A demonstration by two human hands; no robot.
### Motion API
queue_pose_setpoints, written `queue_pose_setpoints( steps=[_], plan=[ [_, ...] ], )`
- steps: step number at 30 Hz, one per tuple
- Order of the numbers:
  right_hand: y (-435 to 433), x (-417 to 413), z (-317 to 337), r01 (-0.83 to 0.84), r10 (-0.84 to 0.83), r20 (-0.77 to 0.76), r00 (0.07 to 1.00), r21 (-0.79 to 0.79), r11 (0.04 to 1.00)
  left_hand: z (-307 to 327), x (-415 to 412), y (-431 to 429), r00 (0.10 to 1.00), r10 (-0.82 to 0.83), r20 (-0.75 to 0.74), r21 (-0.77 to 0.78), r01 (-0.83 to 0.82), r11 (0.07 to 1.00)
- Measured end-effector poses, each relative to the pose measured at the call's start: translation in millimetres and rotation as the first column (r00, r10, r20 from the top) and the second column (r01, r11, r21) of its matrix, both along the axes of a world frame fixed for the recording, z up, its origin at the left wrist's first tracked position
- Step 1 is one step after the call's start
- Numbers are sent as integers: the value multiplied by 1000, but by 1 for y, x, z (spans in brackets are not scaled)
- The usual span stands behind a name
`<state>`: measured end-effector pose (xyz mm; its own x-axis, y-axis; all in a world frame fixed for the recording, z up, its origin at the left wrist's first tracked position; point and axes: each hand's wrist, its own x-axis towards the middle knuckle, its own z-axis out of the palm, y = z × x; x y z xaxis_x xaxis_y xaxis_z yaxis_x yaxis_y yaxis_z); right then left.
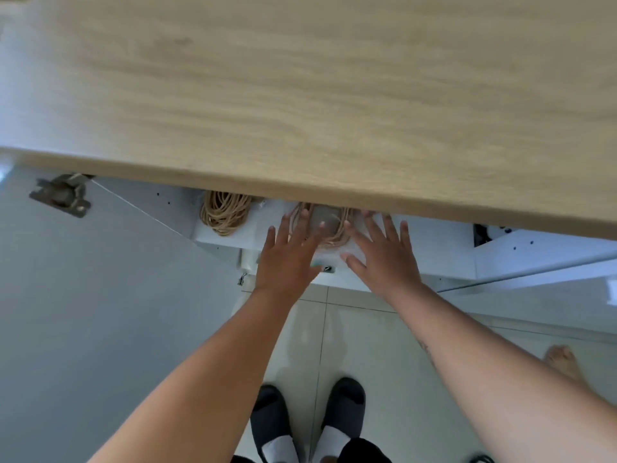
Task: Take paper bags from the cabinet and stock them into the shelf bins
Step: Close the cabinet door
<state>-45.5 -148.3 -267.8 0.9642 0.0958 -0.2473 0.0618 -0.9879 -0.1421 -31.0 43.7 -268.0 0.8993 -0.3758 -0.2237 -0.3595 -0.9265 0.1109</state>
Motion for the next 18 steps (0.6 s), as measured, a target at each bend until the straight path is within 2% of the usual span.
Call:
queue_pose_setpoints(
  steps=[2,6,14,18],
  plan=[
    [6,-15,23,10,-10,-45,999,-6,1000,26,-17,9,1000,3,-28,-5,-3,1000],
    [32,-47,80,26,-16,-110,994,87,996,84,-59,34,996,72,-57,17,-71,997],
    [125,-90,176,-62,87,-106,991,216,974,198,-159,133,937,313,156,20,-319,947],
    [187,-113,213,-183,200,-51,978,234,955,228,-208,198,876,432,216,18,-446,895]
  ],
)
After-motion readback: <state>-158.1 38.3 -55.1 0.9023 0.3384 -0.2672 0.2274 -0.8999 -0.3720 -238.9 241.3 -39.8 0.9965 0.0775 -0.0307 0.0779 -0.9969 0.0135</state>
